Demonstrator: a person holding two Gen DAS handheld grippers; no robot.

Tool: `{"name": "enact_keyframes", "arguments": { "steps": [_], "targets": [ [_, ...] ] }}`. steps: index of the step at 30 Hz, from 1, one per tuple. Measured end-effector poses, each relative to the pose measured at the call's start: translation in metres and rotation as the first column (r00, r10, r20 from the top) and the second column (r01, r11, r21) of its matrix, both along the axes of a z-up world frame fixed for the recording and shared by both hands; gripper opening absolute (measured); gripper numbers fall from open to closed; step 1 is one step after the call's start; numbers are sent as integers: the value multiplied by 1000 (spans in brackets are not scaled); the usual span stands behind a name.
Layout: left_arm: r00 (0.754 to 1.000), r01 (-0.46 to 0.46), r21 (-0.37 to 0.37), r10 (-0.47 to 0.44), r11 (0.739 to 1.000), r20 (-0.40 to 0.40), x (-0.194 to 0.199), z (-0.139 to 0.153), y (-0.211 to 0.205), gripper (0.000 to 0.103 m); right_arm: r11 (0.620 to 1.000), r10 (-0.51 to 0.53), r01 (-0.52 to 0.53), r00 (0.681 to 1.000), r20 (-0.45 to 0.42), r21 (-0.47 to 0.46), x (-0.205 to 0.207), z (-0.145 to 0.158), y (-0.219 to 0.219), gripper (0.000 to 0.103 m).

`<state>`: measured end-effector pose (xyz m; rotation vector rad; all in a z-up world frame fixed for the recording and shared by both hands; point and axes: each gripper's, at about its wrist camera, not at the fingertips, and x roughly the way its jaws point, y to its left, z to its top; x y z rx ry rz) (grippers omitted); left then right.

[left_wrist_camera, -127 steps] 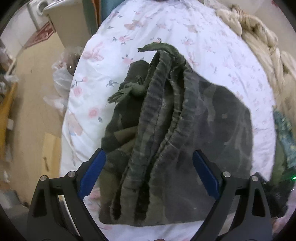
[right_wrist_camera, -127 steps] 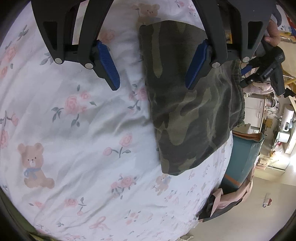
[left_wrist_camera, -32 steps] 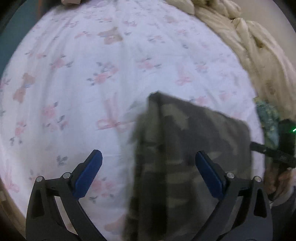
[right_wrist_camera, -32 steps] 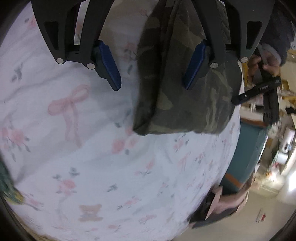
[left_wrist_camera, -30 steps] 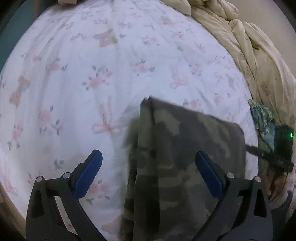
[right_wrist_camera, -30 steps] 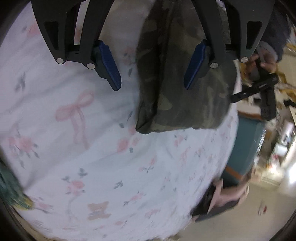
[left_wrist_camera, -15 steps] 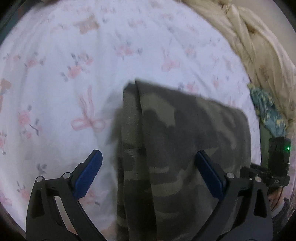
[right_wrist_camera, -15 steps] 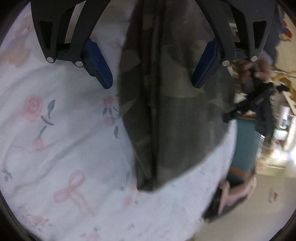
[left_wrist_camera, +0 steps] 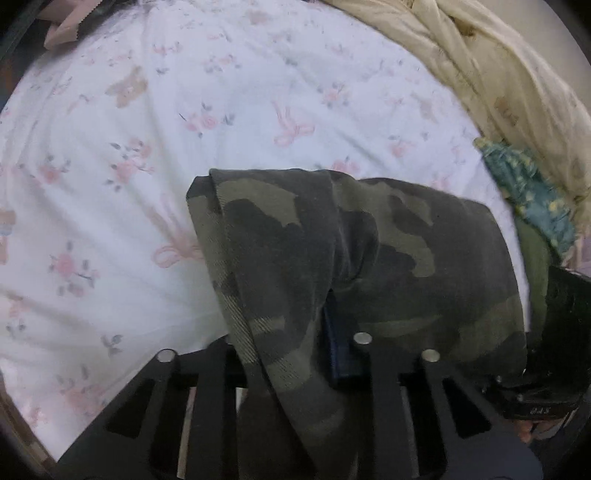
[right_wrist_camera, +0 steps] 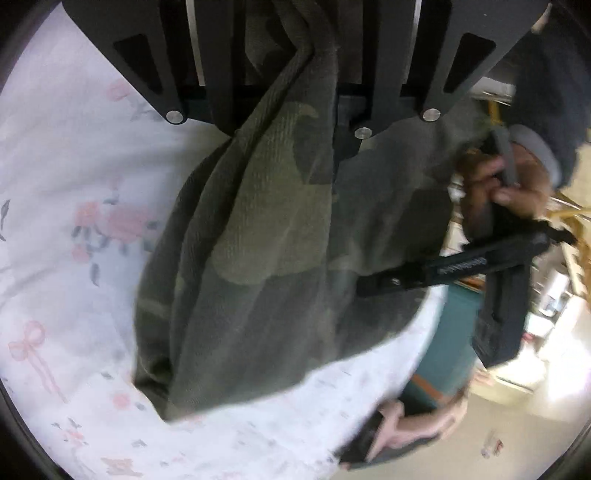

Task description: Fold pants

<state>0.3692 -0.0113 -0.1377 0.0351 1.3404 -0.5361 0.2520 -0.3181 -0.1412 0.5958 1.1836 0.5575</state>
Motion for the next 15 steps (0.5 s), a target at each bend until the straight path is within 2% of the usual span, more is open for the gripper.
{"name": "enact_keyframes", "arguments": {
  "steps": [2,5,7,10,12,15],
  "targets": [
    [1000,-4,42,5,999,-21,0,20,5,17,999,36,-36,999,29,-7,1,26,19,21],
    [999,7,99,-11,995,36,-6,59,13,17,998,44,-46,996,75,33,4,52,32,21],
    [998,-19,95,14,995,56,-2,85,27,16,995,48,-55,994,95,78,8,63,39,21],
    [992,-5,106,-8,994,124,10,115,34,16,991,52,-67,991,125,118,18,73,57,21],
    [987,-24,136,1,990,162,26,135,31,15,985,21,-44,991,133,169,32,77,67,21],
    [966,-3,211,-52,977,255,60,166,5,15,958,-81,33,984,158,284,60,80,74,21]
  ]
}}
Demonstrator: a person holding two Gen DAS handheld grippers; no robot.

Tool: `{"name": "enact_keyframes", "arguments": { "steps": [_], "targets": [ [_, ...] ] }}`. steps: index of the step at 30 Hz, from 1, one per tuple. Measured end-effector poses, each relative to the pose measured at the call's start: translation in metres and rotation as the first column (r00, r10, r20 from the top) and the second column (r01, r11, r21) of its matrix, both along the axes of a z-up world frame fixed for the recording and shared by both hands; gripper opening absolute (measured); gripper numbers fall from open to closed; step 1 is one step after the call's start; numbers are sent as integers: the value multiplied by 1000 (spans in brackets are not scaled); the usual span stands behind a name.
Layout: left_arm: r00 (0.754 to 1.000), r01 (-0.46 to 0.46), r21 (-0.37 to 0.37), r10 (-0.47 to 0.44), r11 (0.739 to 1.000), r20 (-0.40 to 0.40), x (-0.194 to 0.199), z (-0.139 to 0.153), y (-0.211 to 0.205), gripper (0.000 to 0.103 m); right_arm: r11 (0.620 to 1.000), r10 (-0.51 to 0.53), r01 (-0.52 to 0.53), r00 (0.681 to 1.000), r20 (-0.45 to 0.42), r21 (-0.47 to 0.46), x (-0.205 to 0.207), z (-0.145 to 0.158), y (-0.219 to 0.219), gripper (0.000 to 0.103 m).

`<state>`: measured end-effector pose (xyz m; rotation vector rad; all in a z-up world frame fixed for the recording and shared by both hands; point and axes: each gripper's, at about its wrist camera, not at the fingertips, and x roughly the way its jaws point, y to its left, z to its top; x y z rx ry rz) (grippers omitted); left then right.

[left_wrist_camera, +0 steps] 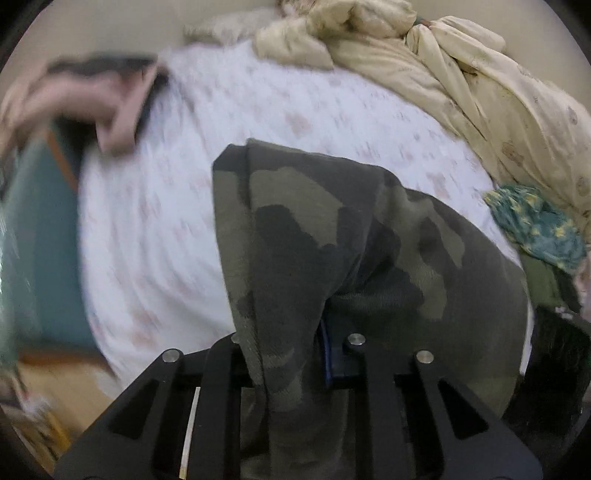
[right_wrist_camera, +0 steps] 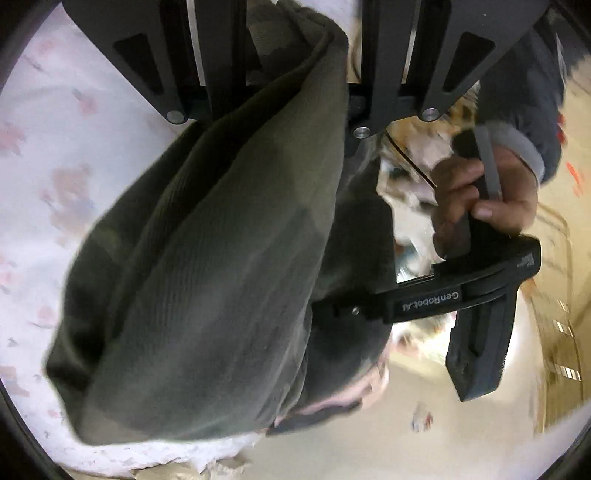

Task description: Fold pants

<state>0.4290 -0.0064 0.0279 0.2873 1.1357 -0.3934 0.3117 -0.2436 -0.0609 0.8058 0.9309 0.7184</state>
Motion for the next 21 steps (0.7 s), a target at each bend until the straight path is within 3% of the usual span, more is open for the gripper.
{"name": "enact_keyframes", "arguments": {
  "steps": [2,5,6,7,8,9,10,11,12,13,15,16,17,19,21],
  "targets": [
    [999,27,44,-29,999,34,21,10,-23,15,991,-83,84,996,-17,101,23,-7,-4,21],
    [986,97,168,-117,981,115,57,5,-78,18,937,-244,259,965,-92,233,54,-36,-28,21],
    [982,113,203,-141,973,128,63,-2,-92,22,923,-273,295,955,-118,247,60,-46,-33,21],
    [972,137,275,-183,952,148,72,-16,-110,32,899,-317,353,933,-171,259,68,-64,-40,25],
    [971,127,322,-184,938,152,80,-35,-120,47,890,-347,394,912,-217,231,75,-84,-45,32],
    [978,108,353,-163,929,129,89,-53,-125,54,886,-365,416,898,-246,203,79,-97,-48,37],
    [983,98,362,-148,927,112,94,-64,-127,60,890,-368,424,885,-286,166,83,-116,-50,53],
    [988,67,363,-113,930,108,100,-80,-123,60,895,-371,428,871,-322,126,82,-129,-52,56],
    [990,50,341,-92,939,108,102,-86,-119,60,894,-380,436,860,-342,102,78,-138,-55,56],
    [993,40,294,-72,955,98,103,-89,-112,60,905,-367,416,868,-334,87,72,-141,-57,57],
    [997,-10,131,0,991,73,98,-83,-84,61,949,-295,315,903,-312,14,64,-137,-58,57],
    [996,-45,65,40,997,75,92,-79,-69,70,964,-262,263,918,-297,-37,56,-132,-61,60],
    [994,-80,33,77,996,77,84,-78,-60,83,969,-248,239,926,-283,-69,49,-127,-67,61],
    [969,-236,-75,240,969,57,58,-81,-17,96,954,-280,247,935,-218,-167,38,-109,-95,63],
    [936,-348,-148,351,926,-10,35,-95,14,98,916,-339,299,933,-120,-267,35,-86,-123,66]
  ]
}}
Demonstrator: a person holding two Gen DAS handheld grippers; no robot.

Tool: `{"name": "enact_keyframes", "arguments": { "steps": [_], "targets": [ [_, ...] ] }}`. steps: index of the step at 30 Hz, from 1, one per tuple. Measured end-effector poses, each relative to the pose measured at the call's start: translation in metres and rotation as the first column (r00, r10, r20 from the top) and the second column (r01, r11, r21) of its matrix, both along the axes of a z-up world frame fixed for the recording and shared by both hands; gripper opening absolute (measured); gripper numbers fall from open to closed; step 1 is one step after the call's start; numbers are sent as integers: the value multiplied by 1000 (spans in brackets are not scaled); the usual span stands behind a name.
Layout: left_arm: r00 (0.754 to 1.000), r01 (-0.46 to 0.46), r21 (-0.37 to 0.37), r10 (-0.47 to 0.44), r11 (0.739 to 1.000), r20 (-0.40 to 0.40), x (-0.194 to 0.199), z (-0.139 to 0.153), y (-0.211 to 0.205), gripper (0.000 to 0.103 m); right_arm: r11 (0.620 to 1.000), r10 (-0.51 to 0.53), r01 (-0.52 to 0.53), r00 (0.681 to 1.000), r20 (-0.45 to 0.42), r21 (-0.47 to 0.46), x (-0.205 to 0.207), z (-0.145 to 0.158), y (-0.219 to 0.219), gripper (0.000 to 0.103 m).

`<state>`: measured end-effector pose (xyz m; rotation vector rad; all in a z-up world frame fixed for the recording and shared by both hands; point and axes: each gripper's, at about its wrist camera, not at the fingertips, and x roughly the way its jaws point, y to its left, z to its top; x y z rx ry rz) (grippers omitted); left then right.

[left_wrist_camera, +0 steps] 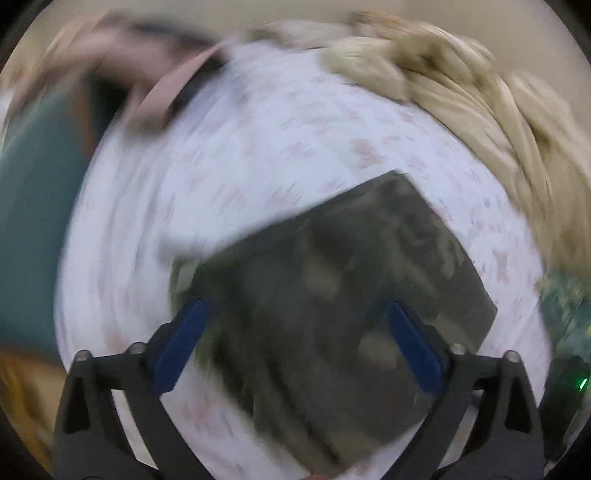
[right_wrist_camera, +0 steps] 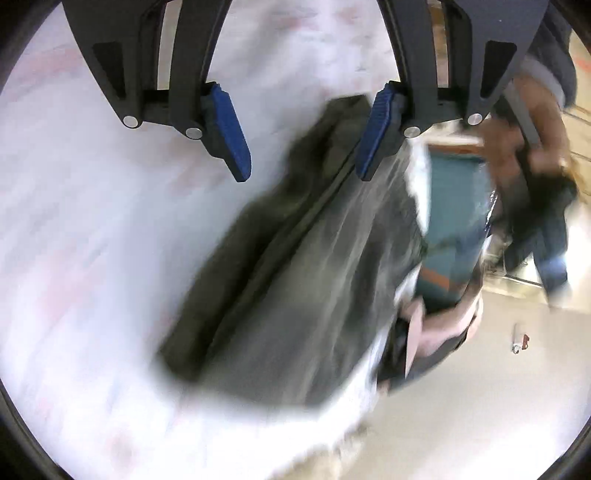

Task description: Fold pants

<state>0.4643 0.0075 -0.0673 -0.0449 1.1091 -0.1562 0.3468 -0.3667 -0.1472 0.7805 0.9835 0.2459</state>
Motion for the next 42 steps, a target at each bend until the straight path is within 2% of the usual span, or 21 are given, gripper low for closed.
{"name": "enact_keyframes", "arguments": {
  "steps": [3,4,6,8,10,13,15,16,17,18,19,21,23,26,30,32,34,35,38,41,42],
  "targets": [
    [974,-210,-151,193,966,-116,-36,-36,43,98,990,-1,9,998,58,-140,27,22,-36,88],
    [956,-270,-181,241,946,-165,-46,-50,50,98,985,-1,11,998,57,-170,43,22,-48,90],
    [936,-332,-225,290,916,-199,-59,-68,54,98,992,10,-9,1000,8,-123,65,10,-63,90],
    [928,-354,-263,301,897,-220,-71,-81,49,98,998,27,-31,998,-63,-60,94,-14,-69,90],
    [934,-330,-282,269,901,-233,-75,-93,35,99,997,73,-75,994,-80,-22,108,-18,-59,89],
    [934,-315,-258,249,913,-258,-71,-111,18,99,989,94,-104,991,-100,-101,121,-30,-46,89],
    [944,-287,-259,228,922,-237,-64,-120,7,87,984,117,-130,987,-105,-122,121,-40,-36,82],
    [951,-275,-260,223,926,-213,-63,-118,6,67,982,132,-144,987,-95,-122,116,-38,-38,72],
    [956,-259,-243,212,935,-203,-61,-116,1,50,980,157,-166,984,-86,-112,113,-35,-33,44],
    [964,-234,-230,195,945,-182,-62,-110,-3,40,976,185,-193,979,-82,-99,114,-32,-28,29],
    [974,-193,-210,161,959,-157,-60,-103,-7,31,971,190,-199,979,-75,-134,113,-26,-23,26],
    [980,-160,-204,130,966,-153,-54,-92,-7,26,965,207,-214,977,-59,-155,111,-16,-18,20],
    [981,-142,-227,106,964,-163,-46,-74,2,24,976,197,-200,979,-51,-80,110,-12,-21,16],
    [993,-45,-218,20,975,-116,-43,-36,15,24,977,213,-213,977,-23,-4,92,-1,-14,13],
    [982,-47,-213,6,976,-188,-46,-50,32,27,978,202,-198,977,-64,61,64,-18,2,12],
    [971,-35,-138,1,990,-241,-47,-77,25,56,986,167,-167,983,-77,13,59,-29,0,16],
    [959,-82,-98,51,992,-280,-46,-92,23,74,990,142,-144,987,-77,-12,60,-35,-11,21],
    [966,-104,-109,74,989,-248,-54,-91,24,80,989,143,-146,986,-83,-27,63,-34,-16,26],
    [980,-53,-70,39,996,-194,-66,-80,16,87,960,174,-186,982,-75,-210,68,-19,-23,27],
    [992,-19,23,22,1000,-124,-66,-58,12,86,947,183,-204,977,-105,-248,70,-10,-26,28],
    [996,-48,46,51,998,-71,-66,-43,13,86,931,175,-193,981,-84,-311,68,1,-25,28]
  ]
}}
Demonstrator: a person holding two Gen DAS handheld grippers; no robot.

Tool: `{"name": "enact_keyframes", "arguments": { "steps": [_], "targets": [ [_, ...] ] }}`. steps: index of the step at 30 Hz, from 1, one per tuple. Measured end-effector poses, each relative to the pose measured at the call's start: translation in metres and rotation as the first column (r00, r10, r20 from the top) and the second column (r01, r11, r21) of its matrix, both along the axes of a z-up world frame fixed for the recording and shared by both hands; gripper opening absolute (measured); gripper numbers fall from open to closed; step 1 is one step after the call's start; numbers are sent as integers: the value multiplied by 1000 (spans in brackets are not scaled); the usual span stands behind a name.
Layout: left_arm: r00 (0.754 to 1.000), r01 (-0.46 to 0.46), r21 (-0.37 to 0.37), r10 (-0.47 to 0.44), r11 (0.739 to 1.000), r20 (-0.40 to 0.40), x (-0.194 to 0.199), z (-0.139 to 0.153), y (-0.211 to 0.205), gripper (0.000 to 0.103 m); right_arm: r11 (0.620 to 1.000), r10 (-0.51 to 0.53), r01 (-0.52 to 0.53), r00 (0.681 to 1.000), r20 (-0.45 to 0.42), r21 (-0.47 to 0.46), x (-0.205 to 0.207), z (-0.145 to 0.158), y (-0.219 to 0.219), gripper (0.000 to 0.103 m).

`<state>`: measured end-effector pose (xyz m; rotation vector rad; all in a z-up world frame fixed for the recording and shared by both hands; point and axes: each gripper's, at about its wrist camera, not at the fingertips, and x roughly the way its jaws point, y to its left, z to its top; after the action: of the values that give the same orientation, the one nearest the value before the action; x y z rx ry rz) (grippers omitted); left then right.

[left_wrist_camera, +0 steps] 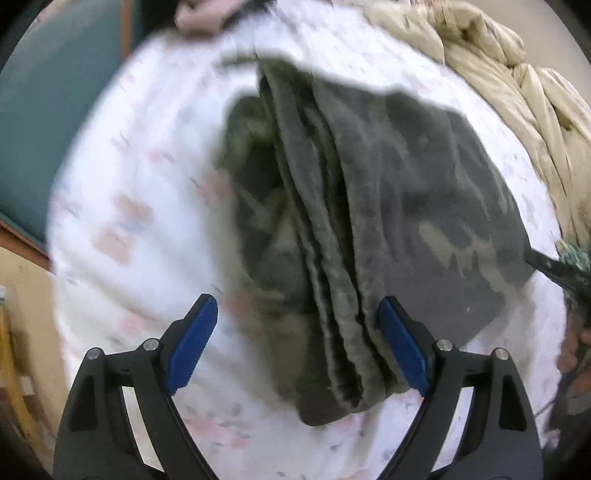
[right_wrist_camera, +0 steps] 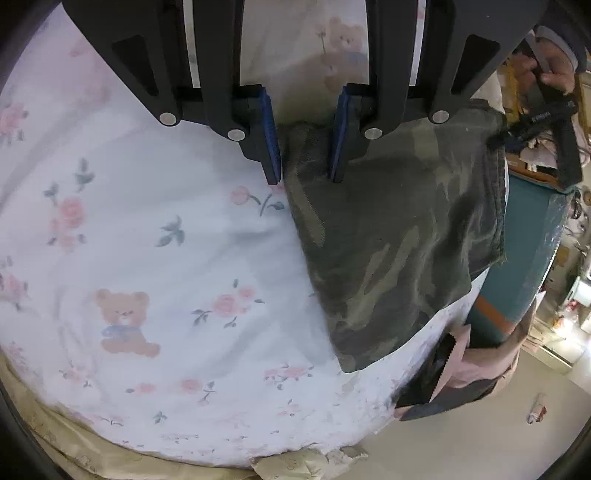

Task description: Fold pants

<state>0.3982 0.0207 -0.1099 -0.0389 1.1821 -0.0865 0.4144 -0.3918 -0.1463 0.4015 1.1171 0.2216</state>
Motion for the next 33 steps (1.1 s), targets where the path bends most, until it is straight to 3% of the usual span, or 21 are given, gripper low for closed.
{"name": "enact_keyframes", "arguments": {
  "steps": [1,3,5,6,8,10,12,14,19,22,26,29,33],
  "targets": [
    [998,-36,5,36,999,57,1,14,1,86,998,-18,22,997,71,-62,-3,16,1,28],
    [988,-64,-30,68,997,137,8,33,0,86,999,-31,33,989,146,-6,-6,32,0,31],
    [993,-39,-62,45,997,106,10,31,-9,86,995,11,-21,994,108,96,-1,26,10,30],
    [997,-13,-62,18,998,71,13,23,-23,85,995,33,-41,995,94,92,1,21,18,29],
    [999,14,1,-14,1000,40,12,1,-39,84,996,90,-90,996,10,7,4,-5,40,26],
    [999,12,84,-8,996,-47,6,-36,-39,86,993,82,-89,993,-85,-82,7,-34,53,22],
    [997,-28,67,32,997,-63,3,-58,-33,90,988,87,-93,995,-58,-123,3,-38,58,22],
    [998,-43,67,46,997,-44,2,-48,-33,89,985,89,-95,995,-49,-141,-1,-22,60,23],
    [992,-93,56,87,994,91,-44,14,-28,88,987,101,-80,984,149,-141,-50,46,49,29],
    [979,-150,25,145,988,146,-97,43,-16,88,991,73,-49,977,200,-122,-88,75,44,64],
    [956,-171,-2,166,985,241,-164,77,-7,88,984,78,-27,956,284,-179,-147,113,59,87],
    [936,-161,19,147,987,320,-210,99,0,89,977,76,-1,937,342,-214,-191,135,66,97],
    [904,-169,-4,156,986,397,-262,126,6,98,968,88,15,915,394,-252,-243,156,75,99]
  ]
}}
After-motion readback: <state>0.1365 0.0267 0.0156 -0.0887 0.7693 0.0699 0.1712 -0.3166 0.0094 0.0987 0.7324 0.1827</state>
